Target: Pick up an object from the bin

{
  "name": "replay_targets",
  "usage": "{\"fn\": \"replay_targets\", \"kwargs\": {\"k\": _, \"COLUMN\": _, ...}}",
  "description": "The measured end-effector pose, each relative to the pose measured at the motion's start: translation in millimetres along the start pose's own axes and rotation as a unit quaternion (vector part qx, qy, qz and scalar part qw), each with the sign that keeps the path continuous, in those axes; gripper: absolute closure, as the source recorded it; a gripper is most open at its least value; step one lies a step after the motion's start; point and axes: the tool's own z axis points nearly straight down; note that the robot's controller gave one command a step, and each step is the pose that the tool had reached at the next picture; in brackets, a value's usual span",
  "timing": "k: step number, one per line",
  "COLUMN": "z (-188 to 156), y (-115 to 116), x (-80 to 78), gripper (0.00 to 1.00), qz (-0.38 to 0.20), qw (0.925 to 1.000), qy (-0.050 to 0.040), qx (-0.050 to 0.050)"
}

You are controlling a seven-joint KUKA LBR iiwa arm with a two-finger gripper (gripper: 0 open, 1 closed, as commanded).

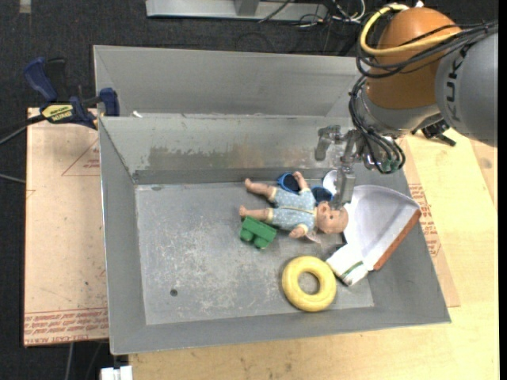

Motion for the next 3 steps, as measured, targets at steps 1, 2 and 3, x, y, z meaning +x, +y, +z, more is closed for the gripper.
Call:
{"fn": "replay_targets", "kwargs": {"k": 1, "z": -5, "y": 0, "x": -1.2, "gripper": 0.0, "qz": 0.0, "qw": 1.0, "qy": -0.0037, "qx": 0.0}}
{"fn": "replay_targets", "kwargs": {"k": 2, "z": 35, "y": -20, "x": 12.3, "gripper": 0.0, "qz": -0.031, "qw": 0.9995, "qy": -0.0057, "qx": 0.0}}
{"fn": "replay_targets", "kwargs": {"k": 3, "z": 79, "y": -6, "x": 13.8, "gripper": 0.0, "qz": -0.102, "qw": 0.9948, "qy": -0.0043, "qx": 0.002}}
